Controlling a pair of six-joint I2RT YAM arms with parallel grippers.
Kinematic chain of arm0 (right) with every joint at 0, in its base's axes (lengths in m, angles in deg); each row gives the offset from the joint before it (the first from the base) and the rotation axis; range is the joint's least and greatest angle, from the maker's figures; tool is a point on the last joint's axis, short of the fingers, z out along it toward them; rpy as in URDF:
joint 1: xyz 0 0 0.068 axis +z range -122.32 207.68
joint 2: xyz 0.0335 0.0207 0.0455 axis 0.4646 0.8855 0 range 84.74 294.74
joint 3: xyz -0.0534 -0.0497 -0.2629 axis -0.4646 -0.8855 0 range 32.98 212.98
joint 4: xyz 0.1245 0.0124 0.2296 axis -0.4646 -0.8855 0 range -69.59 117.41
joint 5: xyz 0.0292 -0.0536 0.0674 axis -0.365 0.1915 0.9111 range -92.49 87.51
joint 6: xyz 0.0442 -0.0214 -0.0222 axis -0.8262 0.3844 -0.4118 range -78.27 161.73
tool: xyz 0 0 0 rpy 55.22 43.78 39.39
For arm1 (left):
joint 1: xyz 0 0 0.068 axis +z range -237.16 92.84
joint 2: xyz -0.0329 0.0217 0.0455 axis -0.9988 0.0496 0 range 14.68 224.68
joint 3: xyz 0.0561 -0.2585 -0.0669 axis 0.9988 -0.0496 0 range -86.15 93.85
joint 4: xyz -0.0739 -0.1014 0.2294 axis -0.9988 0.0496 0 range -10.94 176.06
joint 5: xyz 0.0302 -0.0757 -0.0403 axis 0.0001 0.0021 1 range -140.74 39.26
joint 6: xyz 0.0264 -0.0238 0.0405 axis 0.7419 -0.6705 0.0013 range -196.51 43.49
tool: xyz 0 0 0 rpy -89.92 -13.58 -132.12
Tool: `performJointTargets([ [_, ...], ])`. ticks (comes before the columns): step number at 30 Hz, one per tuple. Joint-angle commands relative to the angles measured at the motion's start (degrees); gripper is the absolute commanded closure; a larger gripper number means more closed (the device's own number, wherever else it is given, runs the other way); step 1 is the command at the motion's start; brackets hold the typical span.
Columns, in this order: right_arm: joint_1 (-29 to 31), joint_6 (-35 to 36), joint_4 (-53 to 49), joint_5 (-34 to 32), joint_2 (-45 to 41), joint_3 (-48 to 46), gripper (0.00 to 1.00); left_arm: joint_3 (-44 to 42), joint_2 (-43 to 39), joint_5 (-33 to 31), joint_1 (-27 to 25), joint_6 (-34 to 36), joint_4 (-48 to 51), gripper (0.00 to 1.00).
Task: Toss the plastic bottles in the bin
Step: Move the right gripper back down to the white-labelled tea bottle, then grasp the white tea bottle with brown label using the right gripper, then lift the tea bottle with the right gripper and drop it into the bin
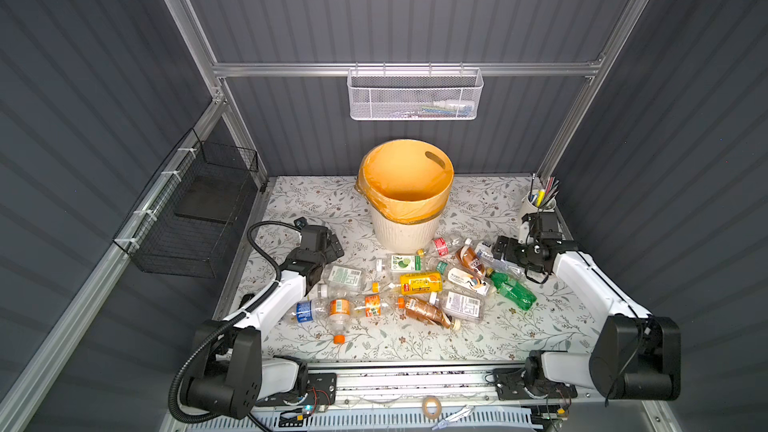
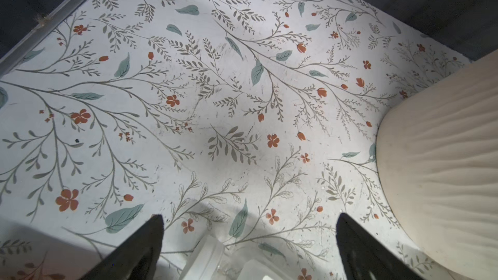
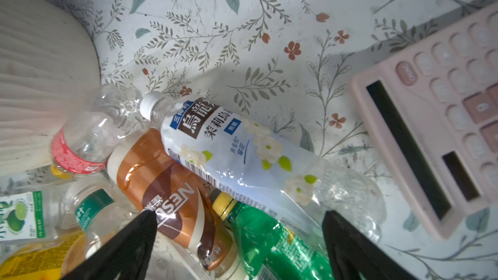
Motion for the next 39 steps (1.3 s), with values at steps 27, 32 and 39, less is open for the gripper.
performJointTargets([
  [27, 3.4, 11.8, -6.2, -10.6, 29.5, 19.3, 0.17, 0.1, 1.5, -1.1, -0.3, 3.6, -1.0, 0.0],
  [32, 3.3, 11.2, -5.6, -8.3, 31.2, 21.3, 0.24, 0.4, 1.2, -1.6, -0.4, 3.3, -0.2, 0.0],
  [39, 0.3, 7.2, -2.9, -2.2, 24.3, 21.0, 0.4, -0.2, 0.5, -2.8, -0.3, 1.6, 0.1, 0.0],
])
